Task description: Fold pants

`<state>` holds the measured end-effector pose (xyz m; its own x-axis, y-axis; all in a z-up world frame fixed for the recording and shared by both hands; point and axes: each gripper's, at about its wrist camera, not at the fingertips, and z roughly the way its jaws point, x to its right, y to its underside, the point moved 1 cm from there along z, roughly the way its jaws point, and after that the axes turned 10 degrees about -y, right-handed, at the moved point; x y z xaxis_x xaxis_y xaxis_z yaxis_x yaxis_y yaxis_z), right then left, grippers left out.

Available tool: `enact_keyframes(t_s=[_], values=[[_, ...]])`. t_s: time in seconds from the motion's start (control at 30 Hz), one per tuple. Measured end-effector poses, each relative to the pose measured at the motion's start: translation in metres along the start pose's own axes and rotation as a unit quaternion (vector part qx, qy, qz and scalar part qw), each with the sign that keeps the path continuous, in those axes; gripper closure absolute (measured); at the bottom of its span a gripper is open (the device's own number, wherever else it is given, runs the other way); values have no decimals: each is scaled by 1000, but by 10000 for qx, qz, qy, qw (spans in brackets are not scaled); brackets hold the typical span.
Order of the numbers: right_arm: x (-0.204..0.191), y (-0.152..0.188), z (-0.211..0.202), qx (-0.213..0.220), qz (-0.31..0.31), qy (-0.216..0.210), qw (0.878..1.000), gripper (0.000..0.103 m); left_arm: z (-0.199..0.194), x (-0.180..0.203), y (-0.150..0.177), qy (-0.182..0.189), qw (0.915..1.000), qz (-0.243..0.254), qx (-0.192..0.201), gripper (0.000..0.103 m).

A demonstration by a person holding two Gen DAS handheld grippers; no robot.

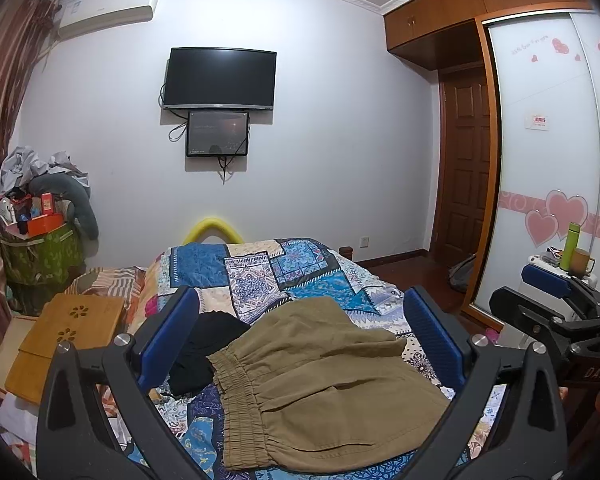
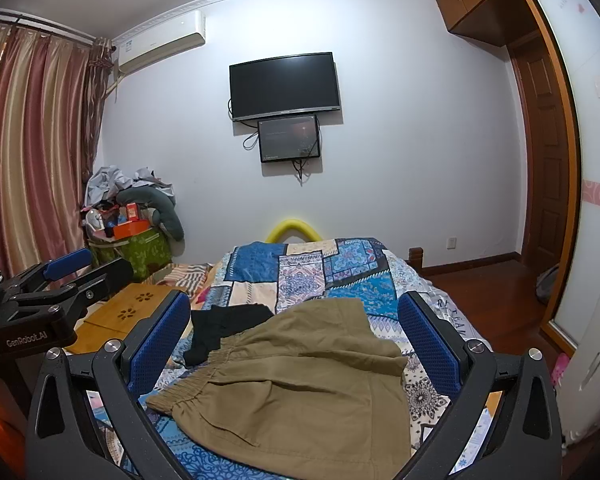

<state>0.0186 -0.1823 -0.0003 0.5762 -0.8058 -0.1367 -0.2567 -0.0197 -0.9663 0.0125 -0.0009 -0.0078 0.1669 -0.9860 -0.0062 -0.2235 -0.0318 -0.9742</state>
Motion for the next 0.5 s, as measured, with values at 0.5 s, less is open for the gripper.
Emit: enact_keyframes(t_s=[0.5], values=[[1, 1, 2, -12, -2, 3, 10000, 0, 3, -3, 2, 16, 10000, -39, -32, 0]])
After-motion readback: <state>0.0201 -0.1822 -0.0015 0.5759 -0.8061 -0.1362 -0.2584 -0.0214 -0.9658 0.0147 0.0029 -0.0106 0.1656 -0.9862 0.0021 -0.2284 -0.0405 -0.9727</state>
